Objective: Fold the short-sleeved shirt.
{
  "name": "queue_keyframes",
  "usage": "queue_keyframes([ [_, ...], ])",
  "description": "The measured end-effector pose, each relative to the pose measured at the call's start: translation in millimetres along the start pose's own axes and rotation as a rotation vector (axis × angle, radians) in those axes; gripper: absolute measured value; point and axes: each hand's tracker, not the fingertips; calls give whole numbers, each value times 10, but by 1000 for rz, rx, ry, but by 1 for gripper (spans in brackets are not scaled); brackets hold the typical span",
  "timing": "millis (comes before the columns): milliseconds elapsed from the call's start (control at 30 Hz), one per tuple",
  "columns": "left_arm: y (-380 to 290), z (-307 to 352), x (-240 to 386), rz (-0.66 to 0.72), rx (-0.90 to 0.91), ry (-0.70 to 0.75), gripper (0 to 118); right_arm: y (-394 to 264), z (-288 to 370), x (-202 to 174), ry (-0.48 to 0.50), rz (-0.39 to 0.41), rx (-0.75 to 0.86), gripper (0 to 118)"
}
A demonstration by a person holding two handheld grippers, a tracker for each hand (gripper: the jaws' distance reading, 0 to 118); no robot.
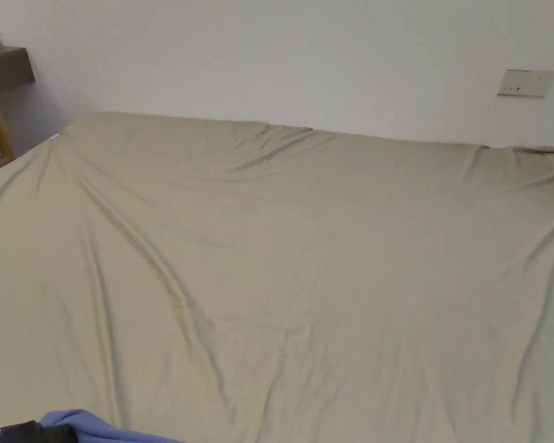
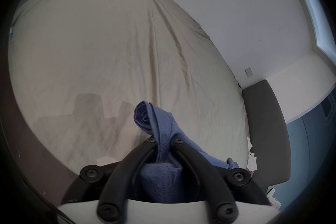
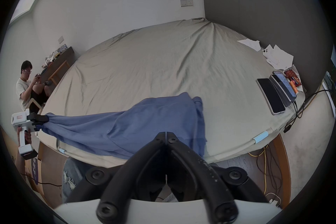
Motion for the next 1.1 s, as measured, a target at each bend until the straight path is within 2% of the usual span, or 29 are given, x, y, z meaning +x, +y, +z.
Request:
queue_keyframes([
  [167,-247,139,559,-170,-40,-61,11,-11,-28,63,4,-29,-4,2],
  [367,-642,-405,1278,-285,-207,-240,11,-86,22,114,39,-51,8,2],
  [500,-1030,-994,1628,-371,-352,-232,11,-162,123,273,5,-87,25,2],
  [633,-1394,-1481,1737,-381,-394,-120,11,-259,239,506,-40,-161,41,2],
  [667,-1460,-1548,1754,-380,-398,-92,14,-285,270,563,-50,-177,41,2],
  [733,-1502,-1529,1788,-381,-387,-112,27,-327,316,640,-67,-195,46,2],
  [800,-1462,-1382,1845,-338,-429,-255,44,-358,340,706,-79,-218,50,2],
  [833,-1416,-1306,1860,-313,-456,-319,48,-366,337,729,-81,-227,49,2],
  [900,-1312,-1120,1864,-253,-468,-457,49,-381,323,757,-78,-245,50,2],
  [933,-1265,-1032,1865,-235,-458,-499,48,-386,313,753,-76,-250,52,2],
  [967,-1223,-941,1858,-227,-427,-515,36,-394,308,746,-71,-254,54,2],
  [1033,-1135,-835,1808,-284,-316,-444,4,-415,293,732,-53,-259,54,2],
  [1100,-1120,-877,1770,-371,-222,-294,4,-439,257,717,-32,-262,40,2],
])
